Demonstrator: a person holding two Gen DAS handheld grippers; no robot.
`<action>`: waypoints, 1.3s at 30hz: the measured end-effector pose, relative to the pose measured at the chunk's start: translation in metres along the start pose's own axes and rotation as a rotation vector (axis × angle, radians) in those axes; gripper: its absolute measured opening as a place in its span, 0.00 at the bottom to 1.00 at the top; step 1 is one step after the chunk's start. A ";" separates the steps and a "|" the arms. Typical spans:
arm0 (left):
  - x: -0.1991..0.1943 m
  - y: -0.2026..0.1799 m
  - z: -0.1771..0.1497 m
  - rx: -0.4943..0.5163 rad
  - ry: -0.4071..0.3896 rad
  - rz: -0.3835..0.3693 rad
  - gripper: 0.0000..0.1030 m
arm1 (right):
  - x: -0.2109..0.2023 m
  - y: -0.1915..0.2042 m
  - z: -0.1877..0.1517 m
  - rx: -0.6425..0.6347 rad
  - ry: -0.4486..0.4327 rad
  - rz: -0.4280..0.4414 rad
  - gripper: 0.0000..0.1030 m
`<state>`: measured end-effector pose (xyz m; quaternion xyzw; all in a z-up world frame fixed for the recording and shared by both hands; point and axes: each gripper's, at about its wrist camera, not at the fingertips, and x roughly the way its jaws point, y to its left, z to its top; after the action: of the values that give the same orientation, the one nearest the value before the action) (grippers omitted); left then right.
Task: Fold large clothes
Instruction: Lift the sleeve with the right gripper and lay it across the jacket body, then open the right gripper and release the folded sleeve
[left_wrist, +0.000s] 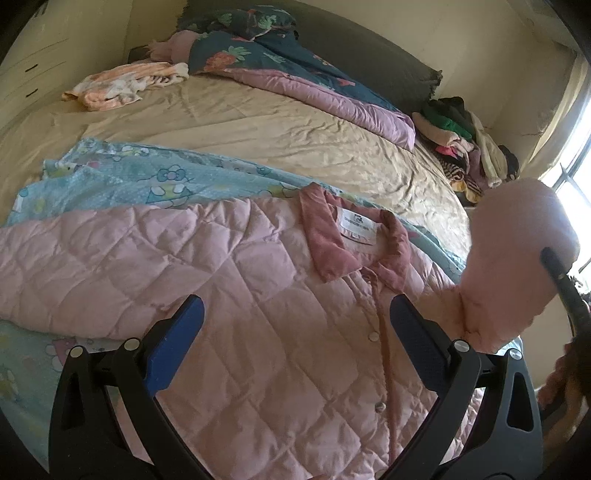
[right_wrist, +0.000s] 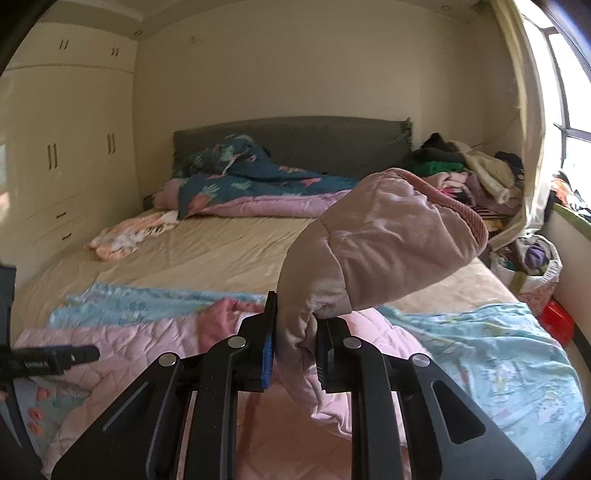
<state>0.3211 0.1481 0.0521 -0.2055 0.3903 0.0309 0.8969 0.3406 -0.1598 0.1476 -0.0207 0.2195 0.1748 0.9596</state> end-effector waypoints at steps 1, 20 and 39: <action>-0.001 0.004 0.000 -0.006 0.001 -0.005 0.92 | 0.004 0.006 -0.003 -0.005 0.008 0.006 0.16; 0.005 0.049 -0.004 -0.179 0.003 -0.098 0.92 | 0.093 0.129 -0.099 -0.311 0.258 0.103 0.18; 0.085 0.045 -0.054 -0.296 0.234 -0.251 0.79 | 0.051 0.096 -0.124 -0.114 0.346 0.303 0.71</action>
<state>0.3326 0.1589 -0.0568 -0.3841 0.4543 -0.0482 0.8023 0.2990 -0.0676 0.0173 -0.0713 0.3711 0.3229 0.8677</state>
